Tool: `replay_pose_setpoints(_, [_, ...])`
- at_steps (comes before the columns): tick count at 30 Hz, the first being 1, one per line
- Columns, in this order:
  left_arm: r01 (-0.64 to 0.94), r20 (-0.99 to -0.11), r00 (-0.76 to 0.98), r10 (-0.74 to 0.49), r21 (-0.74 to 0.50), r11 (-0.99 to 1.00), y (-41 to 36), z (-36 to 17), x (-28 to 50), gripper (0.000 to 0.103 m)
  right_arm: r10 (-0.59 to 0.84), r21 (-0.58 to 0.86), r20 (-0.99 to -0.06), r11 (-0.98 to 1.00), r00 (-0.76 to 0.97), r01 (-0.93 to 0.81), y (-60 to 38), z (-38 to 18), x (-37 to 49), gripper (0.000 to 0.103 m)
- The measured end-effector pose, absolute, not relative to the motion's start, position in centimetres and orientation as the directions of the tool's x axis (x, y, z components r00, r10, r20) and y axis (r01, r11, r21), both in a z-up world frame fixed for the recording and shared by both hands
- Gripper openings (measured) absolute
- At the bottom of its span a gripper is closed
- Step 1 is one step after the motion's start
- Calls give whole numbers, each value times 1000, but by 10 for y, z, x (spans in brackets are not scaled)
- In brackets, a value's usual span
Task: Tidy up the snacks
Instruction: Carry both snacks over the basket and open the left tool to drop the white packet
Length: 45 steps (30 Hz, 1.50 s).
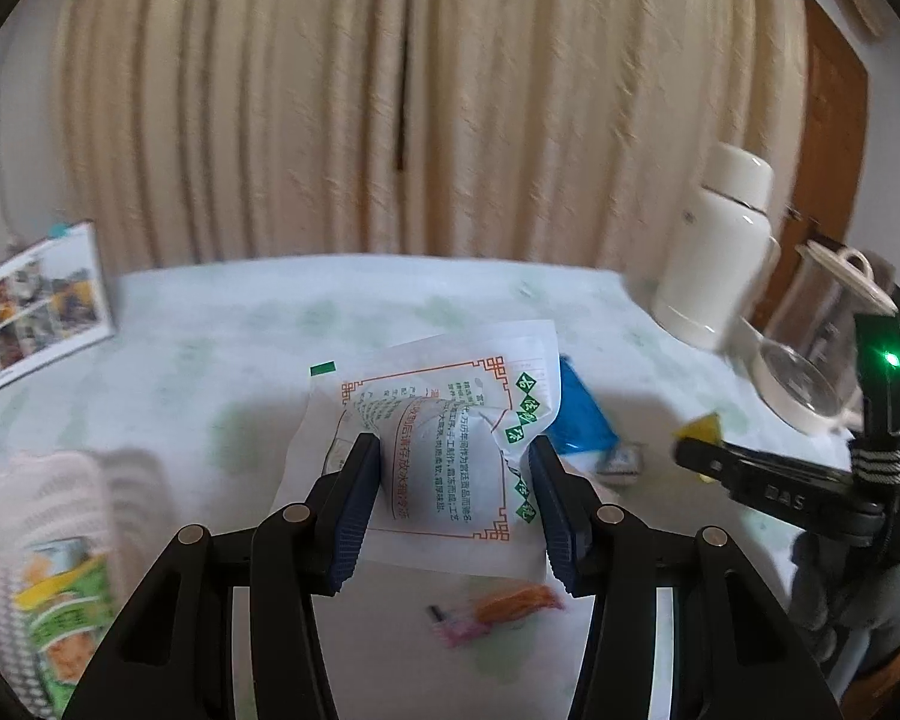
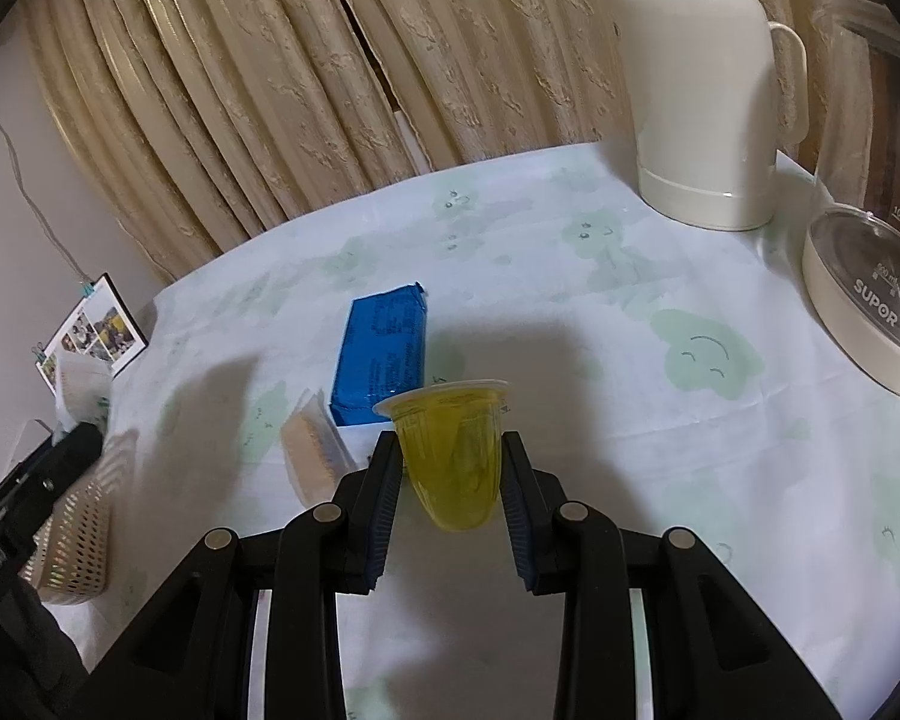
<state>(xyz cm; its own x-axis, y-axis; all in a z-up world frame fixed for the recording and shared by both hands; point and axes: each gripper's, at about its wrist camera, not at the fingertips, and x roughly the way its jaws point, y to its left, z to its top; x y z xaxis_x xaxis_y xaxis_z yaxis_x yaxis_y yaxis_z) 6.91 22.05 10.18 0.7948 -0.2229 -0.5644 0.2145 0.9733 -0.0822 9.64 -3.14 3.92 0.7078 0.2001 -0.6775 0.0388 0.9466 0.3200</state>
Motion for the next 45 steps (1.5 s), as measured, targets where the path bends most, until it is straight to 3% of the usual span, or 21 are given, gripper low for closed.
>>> replay_pose_setpoints(14, [-80,-505,862,54,-30,996,302,110,38,51,236,323,-662,946,711,-13,-15,46,86,30])
replay_pose_setpoints(22, [-172,-509,852,126,-43,984,334,104,27,52,246,321,-659,947,711,-29,-9,46,83,30])
replay_pose_setpoints(26, [-227,-511,844,160,-71,971,350,100,23,69,246,321,-661,947,709,-29,-8,46,82,30])
replay_pose_setpoints(45, [-429,-505,819,274,-221,876,416,95,10,69,295,334,-653,939,697,-85,12,47,75,30])
